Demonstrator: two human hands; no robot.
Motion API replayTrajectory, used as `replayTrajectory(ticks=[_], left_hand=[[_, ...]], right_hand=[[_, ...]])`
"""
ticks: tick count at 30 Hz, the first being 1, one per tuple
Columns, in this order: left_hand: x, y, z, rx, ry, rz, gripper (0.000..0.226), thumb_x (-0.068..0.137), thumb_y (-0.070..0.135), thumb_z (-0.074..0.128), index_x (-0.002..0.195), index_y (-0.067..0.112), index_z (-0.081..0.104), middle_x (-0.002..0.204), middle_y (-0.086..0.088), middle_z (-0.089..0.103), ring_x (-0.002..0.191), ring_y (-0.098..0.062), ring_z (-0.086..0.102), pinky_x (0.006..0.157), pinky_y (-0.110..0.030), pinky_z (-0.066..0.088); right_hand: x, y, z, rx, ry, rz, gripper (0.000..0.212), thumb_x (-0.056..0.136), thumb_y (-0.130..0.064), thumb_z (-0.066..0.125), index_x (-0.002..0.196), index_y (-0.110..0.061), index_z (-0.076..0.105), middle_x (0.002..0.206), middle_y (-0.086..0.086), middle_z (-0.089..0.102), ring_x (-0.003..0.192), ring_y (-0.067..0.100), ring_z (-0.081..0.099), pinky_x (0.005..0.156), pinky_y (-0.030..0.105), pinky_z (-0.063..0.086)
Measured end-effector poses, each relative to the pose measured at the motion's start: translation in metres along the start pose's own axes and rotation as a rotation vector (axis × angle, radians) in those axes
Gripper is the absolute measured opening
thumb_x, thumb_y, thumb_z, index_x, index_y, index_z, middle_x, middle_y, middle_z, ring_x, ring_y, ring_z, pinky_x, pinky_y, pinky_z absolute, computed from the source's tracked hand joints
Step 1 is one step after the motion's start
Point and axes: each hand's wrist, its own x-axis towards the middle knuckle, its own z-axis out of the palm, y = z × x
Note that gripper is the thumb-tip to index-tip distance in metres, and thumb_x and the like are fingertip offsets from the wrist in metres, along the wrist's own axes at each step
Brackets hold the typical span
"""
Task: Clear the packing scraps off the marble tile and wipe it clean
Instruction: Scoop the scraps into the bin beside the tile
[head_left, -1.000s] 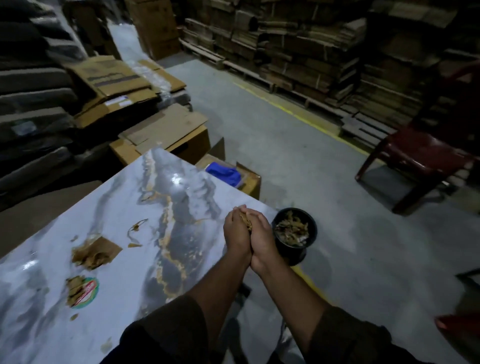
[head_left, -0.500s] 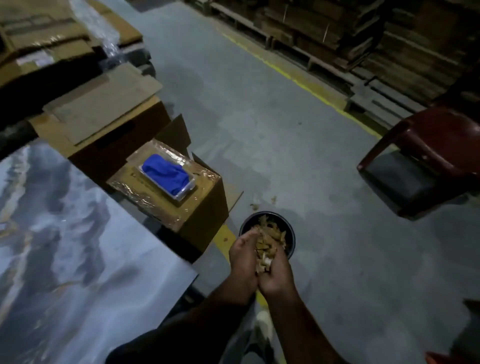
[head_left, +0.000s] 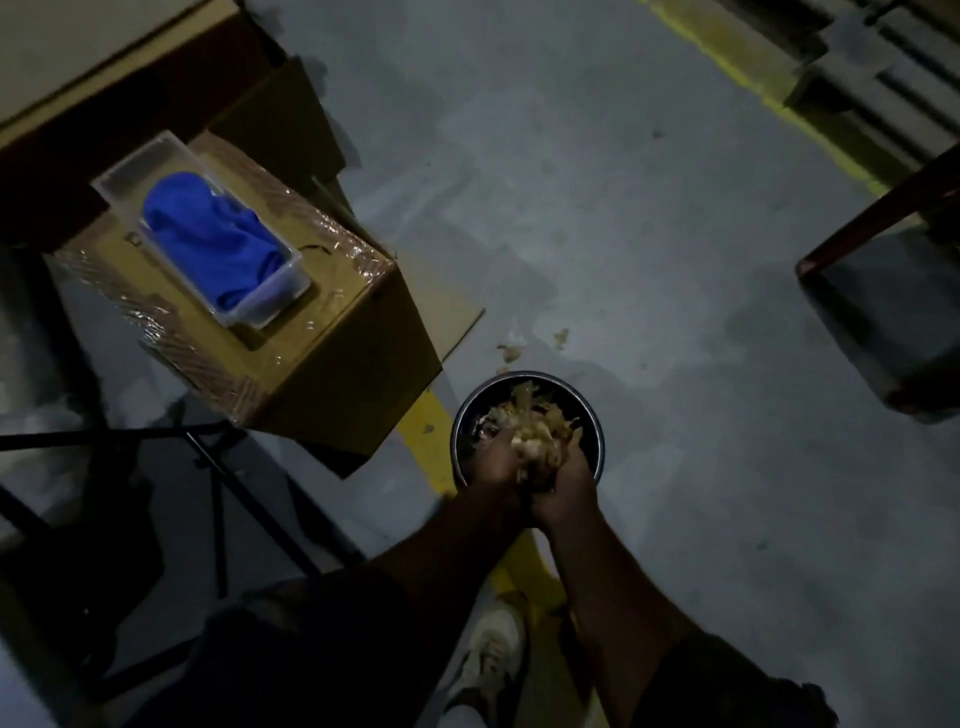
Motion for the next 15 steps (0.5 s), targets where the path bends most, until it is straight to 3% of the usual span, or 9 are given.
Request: replayTrajectory(ticks=[4, 6, 8, 9, 12, 15], left_hand=[[0.019, 0.001, -0.005, 0.054, 0.011, 0.044, 0.041, 0.109, 0.019, 0.043, 0.133, -0.011, 0.056, 0.133, -0.031, 0.059, 0.117, -0.041, 0.061, 0.091, -0.037, 0.057], [0.013, 0.004, -0.006, 0.062, 0.008, 0.042, 0.039, 0.108, 0.016, 0.045, 0.132, -0.012, 0.057, 0.133, -0.033, 0.059, 0.122, -0.044, 0.059, 0.105, -0.049, 0.051], [-0.002, 0.007, -0.004, 0.098, 0.037, 0.07, 0.035, 0.106, 0.013, 0.046, 0.128, -0.01, 0.06, 0.131, -0.032, 0.061, 0.122, -0.045, 0.059, 0.107, -0.055, 0.047], [-0.013, 0.007, -0.002, 0.097, 0.056, 0.087, 0.033, 0.106, 0.012, 0.046, 0.127, -0.009, 0.061, 0.128, -0.031, 0.062, 0.119, -0.045, 0.06, 0.105, -0.054, 0.049], [-0.053, 0.011, 0.005, 0.056, 0.054, 0.131, 0.033, 0.106, 0.011, 0.045, 0.129, -0.011, 0.057, 0.124, -0.033, 0.063, 0.116, -0.047, 0.062, 0.097, -0.05, 0.053], [-0.094, 0.025, 0.009, 0.112, 0.035, 0.231, 0.035, 0.106, 0.013, 0.047, 0.132, -0.009, 0.055, 0.129, -0.028, 0.063, 0.119, -0.041, 0.063, 0.104, -0.05, 0.051]], right_hand=[[0.012, -0.003, -0.001, 0.048, -0.006, -0.034, 0.052, 0.107, -0.038, 0.038, 0.143, -0.003, 0.053, 0.144, 0.023, 0.054, 0.134, 0.039, 0.05, 0.114, 0.049, 0.04], [0.002, -0.004, 0.002, 0.009, 0.033, -0.058, 0.049, 0.107, -0.036, 0.039, 0.139, -0.002, 0.056, 0.14, 0.022, 0.057, 0.128, 0.038, 0.055, 0.096, 0.046, 0.052], [-0.012, -0.006, 0.006, -0.015, 0.037, -0.061, 0.05, 0.108, -0.039, 0.039, 0.136, -0.001, 0.056, 0.139, 0.02, 0.057, 0.121, 0.036, 0.058, 0.076, 0.04, 0.053], [-0.02, -0.006, 0.009, -0.035, 0.021, -0.07, 0.05, 0.108, -0.04, 0.039, 0.135, -0.001, 0.054, 0.141, 0.02, 0.056, 0.123, 0.035, 0.057, 0.078, 0.04, 0.053], [-0.053, -0.008, 0.021, -0.21, 0.055, -0.153, 0.051, 0.107, -0.035, 0.044, 0.141, 0.002, 0.051, 0.141, 0.022, 0.056, 0.131, 0.037, 0.054, 0.109, 0.049, 0.046], [-0.092, -0.013, 0.037, -0.465, 0.023, -0.315, 0.039, 0.106, -0.026, 0.046, 0.12, 0.006, 0.064, 0.119, 0.027, 0.067, 0.115, 0.042, 0.063, 0.104, 0.05, 0.05]])
